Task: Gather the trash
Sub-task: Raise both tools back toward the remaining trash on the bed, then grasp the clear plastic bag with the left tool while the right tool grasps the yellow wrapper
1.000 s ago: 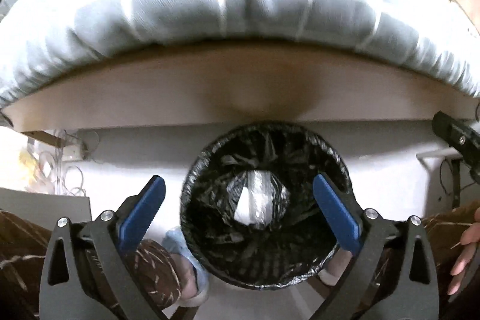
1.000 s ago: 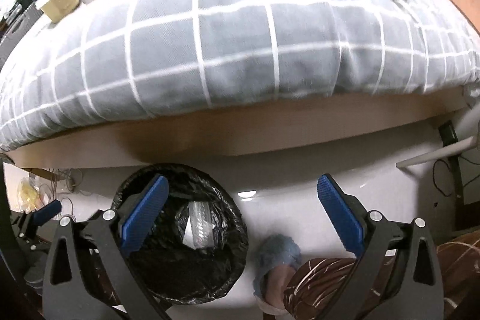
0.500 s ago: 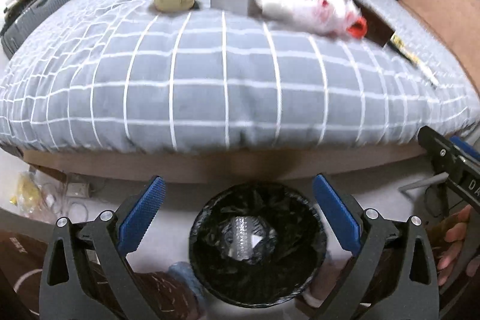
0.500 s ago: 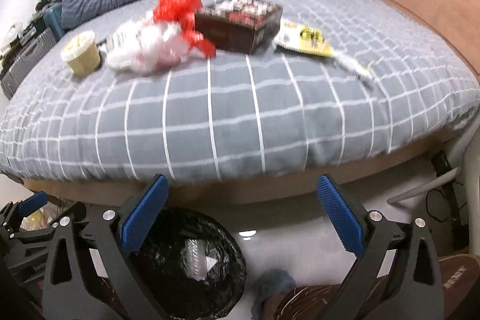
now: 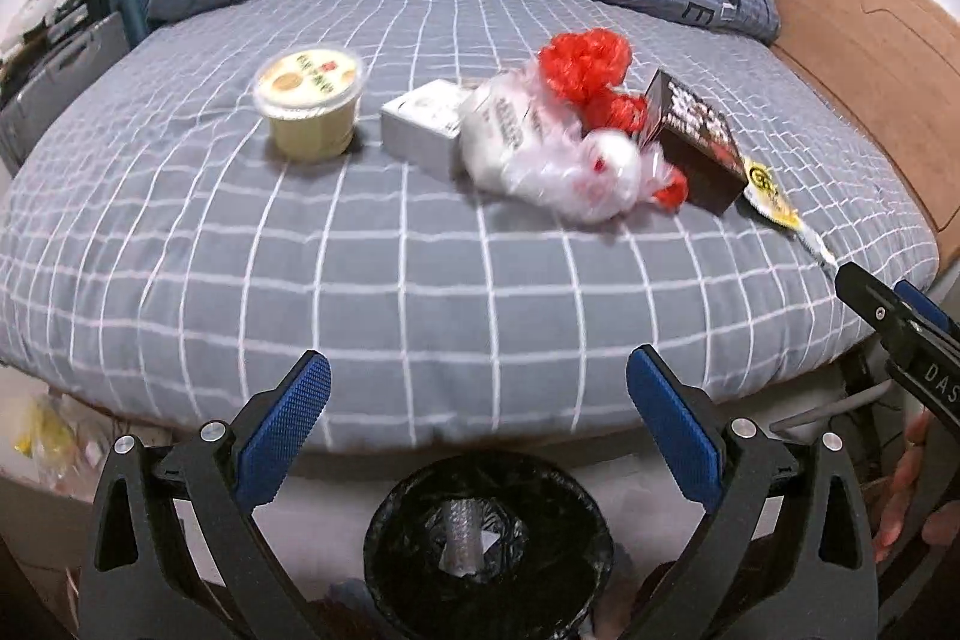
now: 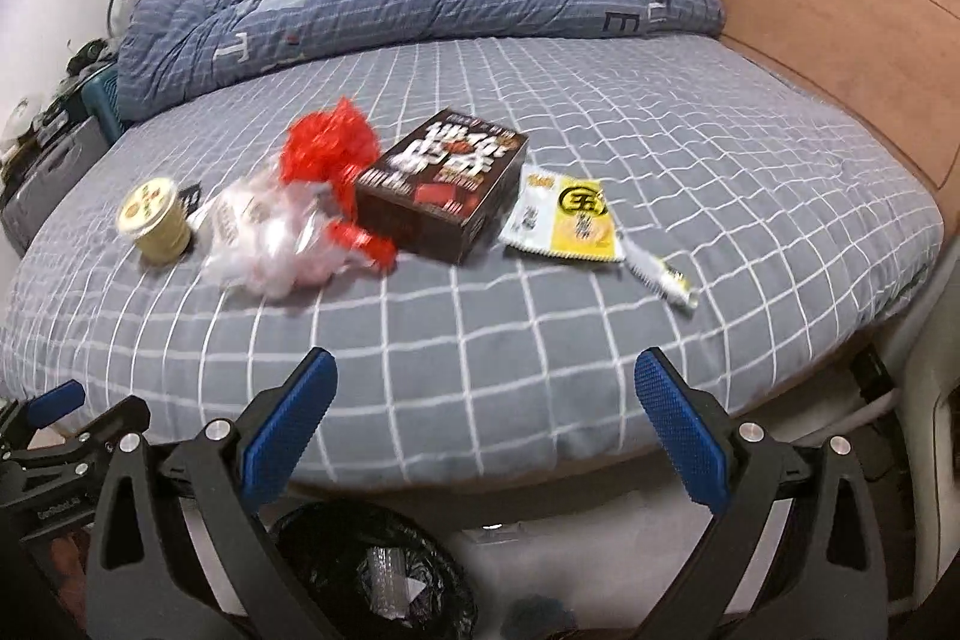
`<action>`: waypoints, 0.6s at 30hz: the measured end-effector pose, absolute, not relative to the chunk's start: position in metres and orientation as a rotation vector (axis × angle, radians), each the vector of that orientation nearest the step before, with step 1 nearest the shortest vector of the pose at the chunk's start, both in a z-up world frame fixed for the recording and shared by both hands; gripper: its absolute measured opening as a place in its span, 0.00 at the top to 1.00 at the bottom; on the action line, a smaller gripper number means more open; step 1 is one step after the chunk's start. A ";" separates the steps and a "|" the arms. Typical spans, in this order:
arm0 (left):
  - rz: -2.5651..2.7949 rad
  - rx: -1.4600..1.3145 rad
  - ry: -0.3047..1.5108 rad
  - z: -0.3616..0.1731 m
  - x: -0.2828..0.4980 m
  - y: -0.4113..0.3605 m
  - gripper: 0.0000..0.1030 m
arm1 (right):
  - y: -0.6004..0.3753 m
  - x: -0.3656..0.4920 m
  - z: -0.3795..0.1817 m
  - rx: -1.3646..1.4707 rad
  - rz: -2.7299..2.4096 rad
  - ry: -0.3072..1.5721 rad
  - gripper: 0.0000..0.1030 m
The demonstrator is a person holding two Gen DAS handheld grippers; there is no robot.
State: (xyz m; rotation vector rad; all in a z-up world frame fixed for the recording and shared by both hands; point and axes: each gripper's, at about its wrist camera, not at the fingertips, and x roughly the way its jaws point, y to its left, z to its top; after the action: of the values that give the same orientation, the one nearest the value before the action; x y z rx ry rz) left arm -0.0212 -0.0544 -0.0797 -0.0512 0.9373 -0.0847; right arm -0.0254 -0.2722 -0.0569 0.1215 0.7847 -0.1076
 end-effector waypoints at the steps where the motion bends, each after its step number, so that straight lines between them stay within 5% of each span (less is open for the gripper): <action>1: -0.092 -0.051 0.934 -0.077 -0.016 -0.058 0.06 | -0.276 -0.020 -0.056 0.123 -0.116 0.785 0.07; 18: -0.191 0.009 0.974 -0.091 0.084 -0.120 0.06 | -0.348 0.101 -0.089 0.198 -0.201 0.900 0.07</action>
State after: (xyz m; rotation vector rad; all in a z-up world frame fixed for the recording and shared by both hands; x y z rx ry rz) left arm 0.0839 -0.1196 -0.0907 0.0090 0.9735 -0.1909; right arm 0.1005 -0.3480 -0.0891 0.1983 0.8996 -0.2014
